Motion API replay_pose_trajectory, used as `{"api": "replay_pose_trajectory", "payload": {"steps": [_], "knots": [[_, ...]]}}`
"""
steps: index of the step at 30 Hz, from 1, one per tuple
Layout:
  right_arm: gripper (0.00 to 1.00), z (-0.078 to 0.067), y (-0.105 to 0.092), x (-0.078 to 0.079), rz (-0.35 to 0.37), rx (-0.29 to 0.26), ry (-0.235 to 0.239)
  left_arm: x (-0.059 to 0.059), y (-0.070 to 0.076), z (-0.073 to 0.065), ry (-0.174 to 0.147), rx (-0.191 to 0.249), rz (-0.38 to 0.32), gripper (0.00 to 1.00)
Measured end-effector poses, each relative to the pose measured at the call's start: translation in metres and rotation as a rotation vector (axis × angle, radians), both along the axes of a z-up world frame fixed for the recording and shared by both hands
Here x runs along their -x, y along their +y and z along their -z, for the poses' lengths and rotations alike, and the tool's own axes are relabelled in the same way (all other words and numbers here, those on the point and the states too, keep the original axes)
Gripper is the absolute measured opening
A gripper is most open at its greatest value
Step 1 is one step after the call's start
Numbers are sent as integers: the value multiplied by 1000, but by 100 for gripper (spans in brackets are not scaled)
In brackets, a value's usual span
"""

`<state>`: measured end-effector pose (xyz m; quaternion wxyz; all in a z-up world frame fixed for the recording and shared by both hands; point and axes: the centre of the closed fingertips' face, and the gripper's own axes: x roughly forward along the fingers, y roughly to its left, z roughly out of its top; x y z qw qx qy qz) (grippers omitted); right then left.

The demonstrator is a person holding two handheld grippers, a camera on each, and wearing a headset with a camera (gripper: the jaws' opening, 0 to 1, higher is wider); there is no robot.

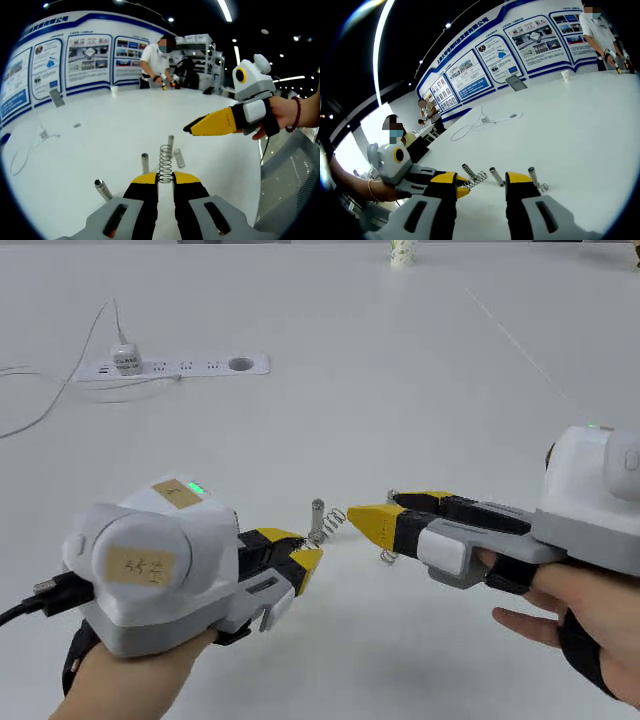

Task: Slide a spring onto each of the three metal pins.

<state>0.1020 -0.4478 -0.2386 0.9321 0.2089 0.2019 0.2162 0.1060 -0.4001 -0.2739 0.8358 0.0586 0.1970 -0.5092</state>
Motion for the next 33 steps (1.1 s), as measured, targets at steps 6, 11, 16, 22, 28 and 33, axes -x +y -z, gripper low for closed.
{"api": "replay_pose_trajectory", "payload": {"steps": [6, 11, 16, 22, 28, 33], "knots": [[33, -6, 8, -3, -8, -84, 13, 4, 3, -19, 6, 92, -18, 10], [31, -11, 15, -4, -17, -156, 26, 11, 2, -29, -3, 132, -9, 10], [27, -15, 24, -2, -41, -239, 43, 18, -1, -36, 38, 193, -6, 10], [20, -19, 29, 1, -52, -313, 64, 23, -2, -42, 28, 216, 9, 10], [13, -25, 35, 3, -80, -308, 31, 25, -3, -46, 17, 232, 16, 10], [11, -28, 43, 4, -109, -282, 12, 25, 0, -44, 7, 211, 11, 10]]}}
